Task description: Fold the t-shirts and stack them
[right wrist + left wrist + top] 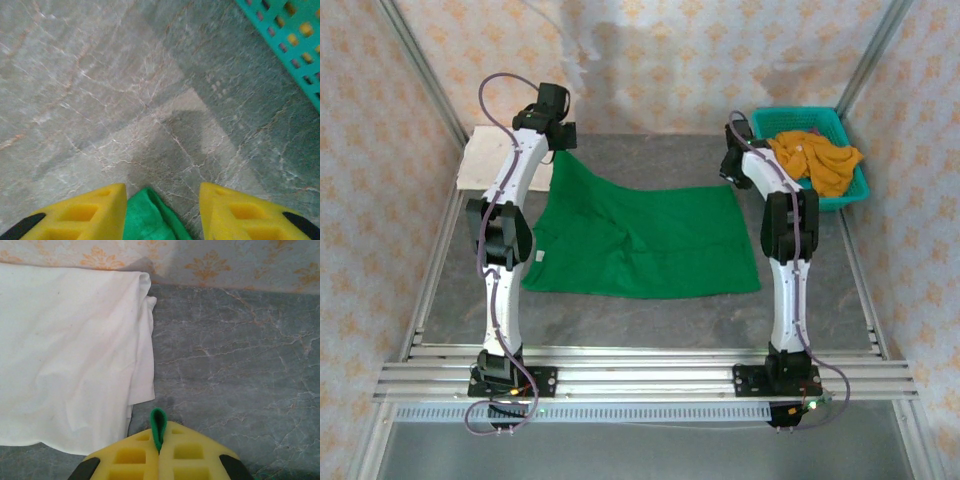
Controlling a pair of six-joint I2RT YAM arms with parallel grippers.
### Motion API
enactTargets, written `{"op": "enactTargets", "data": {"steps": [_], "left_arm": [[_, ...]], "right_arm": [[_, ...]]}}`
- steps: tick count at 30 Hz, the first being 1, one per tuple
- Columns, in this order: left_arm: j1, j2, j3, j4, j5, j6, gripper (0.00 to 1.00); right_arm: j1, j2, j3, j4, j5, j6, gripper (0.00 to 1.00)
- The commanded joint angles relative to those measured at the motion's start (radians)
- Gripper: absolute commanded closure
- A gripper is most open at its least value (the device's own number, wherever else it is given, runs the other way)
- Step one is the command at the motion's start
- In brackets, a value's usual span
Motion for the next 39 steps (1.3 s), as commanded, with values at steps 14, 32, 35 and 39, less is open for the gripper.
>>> {"op": "enactTargets", "data": {"steps": [14, 32, 35, 39], "left_arm": [[-0.005, -0.002, -0.034, 0.004, -0.013, 0.003, 1.0], [-0.001, 0.028, 0.004, -0.006, -0.046, 0.044, 1.0], [-0.001, 0.061, 0.048, -0.018, -0.041, 0.054, 1.0], [-0.001, 0.111, 0.104, -0.037, -0.053, 0.07, 1.0]], "right_arm": [[0.049, 0.152, 0.143, -0.119, 0.013, 0.007, 0.85], [-0.02, -0.076, -0.045, 0.114, 0.098, -0.015, 1.0], [-0.02, -0.075, -0.07, 0.147, 0.073, -0.014, 1.0], [-0.021, -0.087, -0.126, 0.209, 0.082, 0.005, 1.0]]}}
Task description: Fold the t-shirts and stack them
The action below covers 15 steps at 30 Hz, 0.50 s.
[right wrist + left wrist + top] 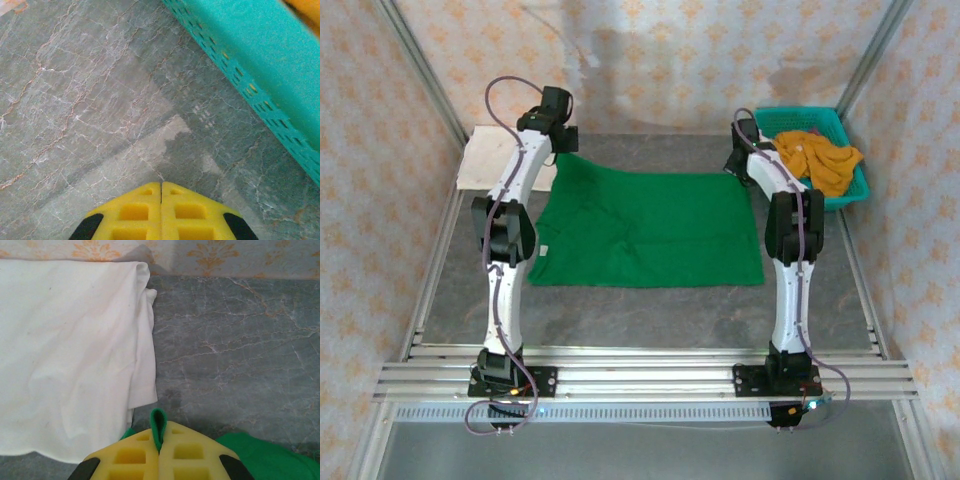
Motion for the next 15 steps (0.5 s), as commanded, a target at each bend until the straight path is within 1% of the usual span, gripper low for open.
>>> {"op": "enactTargets", "data": {"steps": [1, 5, 9, 12, 15], "left_arm": [[-0.001, 0.048, 0.065, -0.039, -0.049, 0.041, 1.0], [-0.001, 0.058, 0.086, -0.039, -0.057, 0.053, 1.0], [-0.007, 0.034, 0.092, -0.055, -0.054, 0.053, 1.0], [-0.016, -0.015, 0.055, -0.052, -0.063, 0.053, 1.0], [-0.029, -0.088, -0.027, -0.032, -0.063, 0.053, 1.0]], "right_arm": [[0.004, -0.04, -0.055, 0.08, 0.024, 0.012, 1.0], [0.004, -0.075, -0.125, 0.163, 0.015, 0.016, 1.0], [0.003, -0.15, -0.227, 0.27, 0.012, 0.02, 1.0], [0.004, -0.222, -0.313, 0.34, 0.02, 0.02, 1.0], [0.004, -0.279, -0.384, 0.39, 0.031, 0.013, 1.0]]}}
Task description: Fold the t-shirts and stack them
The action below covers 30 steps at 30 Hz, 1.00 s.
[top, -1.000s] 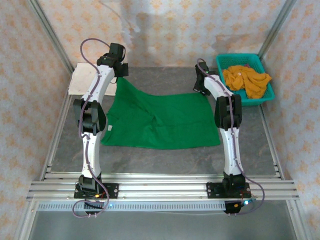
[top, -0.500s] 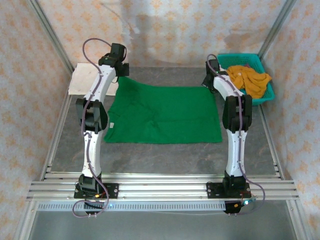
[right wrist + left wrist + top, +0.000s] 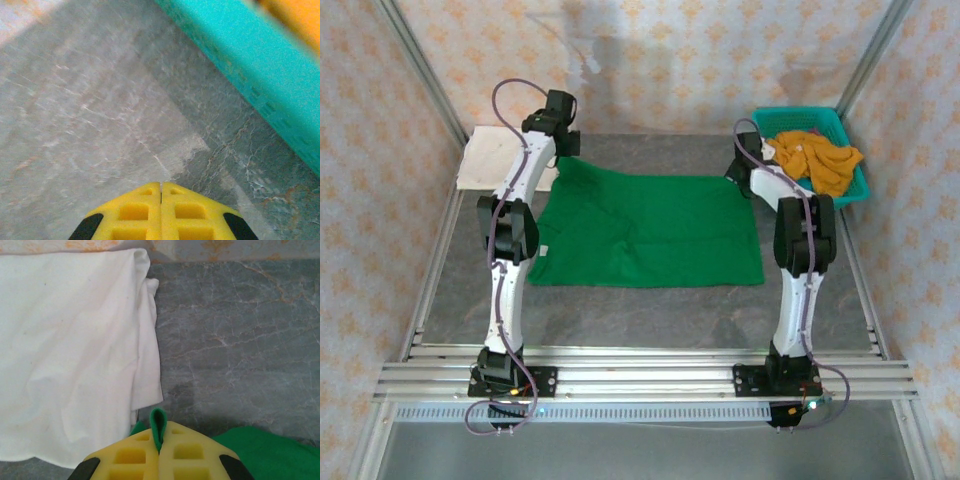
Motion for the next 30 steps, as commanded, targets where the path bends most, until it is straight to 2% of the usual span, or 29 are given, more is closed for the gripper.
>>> {"op": "enactTargets", "data": {"steps": [1, 16, 20, 30], "left_arm": [[-0.023, -0.145, -0.076, 0.002, -0.035, 0.016, 1.0], [-0.086, -0.492, -0.589, 0.031, -0.147, -0.049, 1.0], [-0.095, -0.548, -0.635, 0.005, -0.172, -0.072, 1.0], [-0.116, -0.539, -0.624, -0.061, -0.223, -0.073, 1.0]], "right_arm": [[0.0, -0.098, -0.058, 0.111, 0.038, 0.001, 1.0], [0.003, -0.343, -0.419, 0.212, 0.054, 0.019, 1.0], [0.014, -0.38, -0.45, 0.203, 0.063, 0.012, 1.0], [0.017, -0.406, -0.46, 0.164, 0.08, -0.018, 1.0]]}}
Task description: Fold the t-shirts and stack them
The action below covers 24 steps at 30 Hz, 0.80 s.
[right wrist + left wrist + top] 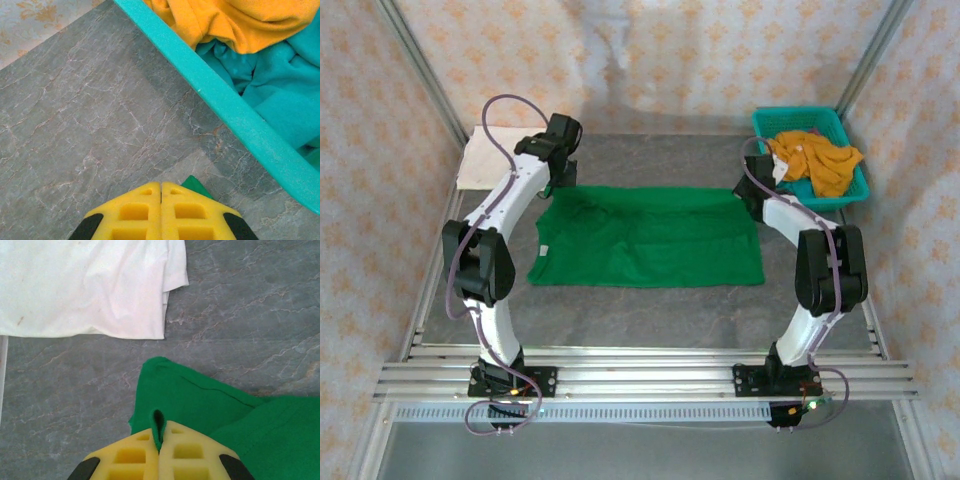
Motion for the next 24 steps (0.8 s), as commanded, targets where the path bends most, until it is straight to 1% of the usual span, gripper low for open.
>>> {"op": "enactTargets", "data": {"steps": [1, 7, 12, 17, 24], "left_arm": [[-0.014, -0.034, -0.008, -0.051, -0.055, -0.019, 1.0], [-0.04, -0.063, -0.112, -0.059, -0.076, -0.043, 1.0], [-0.042, -0.1, -0.206, -0.046, -0.096, -0.082, 1.0], [-0.043, -0.112, -0.268, -0.033, -0.093, -0.107, 1.0], [-0.052, -0.138, -0.315, -0.053, -0.096, -0.129, 1.0]], "right_arm": [[0.002, -0.053, -0.021, -0.023, 0.044, -0.017, 1.0], [0.001, -0.075, -0.081, -0.046, 0.015, 0.008, 1.0], [0.002, -0.112, -0.159, -0.058, 0.0, 0.03, 1.0], [0.002, -0.099, -0.171, -0.089, -0.014, 0.025, 1.0], [0.002, -0.13, -0.19, -0.108, -0.051, 0.032, 1.0]]}}
